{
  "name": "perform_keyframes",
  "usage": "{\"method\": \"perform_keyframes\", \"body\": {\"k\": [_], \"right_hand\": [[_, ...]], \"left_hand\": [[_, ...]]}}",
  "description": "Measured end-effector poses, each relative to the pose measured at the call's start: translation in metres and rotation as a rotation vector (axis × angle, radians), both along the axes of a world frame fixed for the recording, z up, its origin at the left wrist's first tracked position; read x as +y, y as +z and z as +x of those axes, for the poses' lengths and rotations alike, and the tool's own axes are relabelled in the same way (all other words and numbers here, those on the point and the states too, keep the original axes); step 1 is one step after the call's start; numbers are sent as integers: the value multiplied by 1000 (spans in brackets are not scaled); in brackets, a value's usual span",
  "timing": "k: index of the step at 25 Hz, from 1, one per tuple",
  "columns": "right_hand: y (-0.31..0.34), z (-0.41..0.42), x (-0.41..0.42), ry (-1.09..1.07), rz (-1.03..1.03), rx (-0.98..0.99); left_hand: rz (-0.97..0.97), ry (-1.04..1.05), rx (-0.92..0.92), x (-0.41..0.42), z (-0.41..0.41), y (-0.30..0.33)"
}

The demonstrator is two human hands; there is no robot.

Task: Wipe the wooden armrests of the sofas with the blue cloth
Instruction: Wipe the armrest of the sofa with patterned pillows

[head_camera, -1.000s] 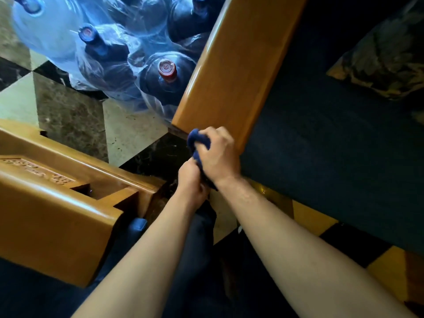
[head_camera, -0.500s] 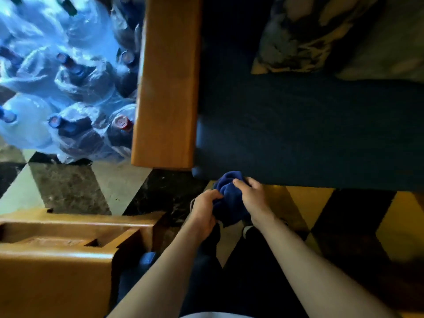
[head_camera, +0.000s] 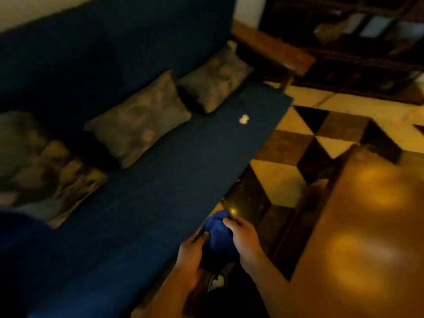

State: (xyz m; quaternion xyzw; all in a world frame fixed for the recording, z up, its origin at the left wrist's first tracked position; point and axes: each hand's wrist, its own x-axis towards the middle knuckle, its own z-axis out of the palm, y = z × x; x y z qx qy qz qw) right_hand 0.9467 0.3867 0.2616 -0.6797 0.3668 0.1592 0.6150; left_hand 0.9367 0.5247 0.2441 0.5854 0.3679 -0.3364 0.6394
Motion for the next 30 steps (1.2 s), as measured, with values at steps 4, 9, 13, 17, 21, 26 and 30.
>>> {"method": "perform_keyframes", "body": {"k": [4,9,13,17,21,26,30], "right_hand": [[23,24,-123,-308,100,-29],[29,65,-203,-633,210,-37],[30,139,-263,-725,189,-43],[37,239,-325,-756,133,-84],[60,346,-380,-732,97,-134],[69,448,-444,-608,-3,-155],[43,533,-489,-460,-62,-158]], "left_hand": [[-148,-133,58,-131,54,10],[-148,-339,125,-216,123,6],[-222,-368,152,-285,199,-5],[-365,-295,207,-349,299,-2],[-441,-276,215,-407,414,30],[-579,-352,112,-457,522,53],[-412,-281,-2,-493,603,43]]}}
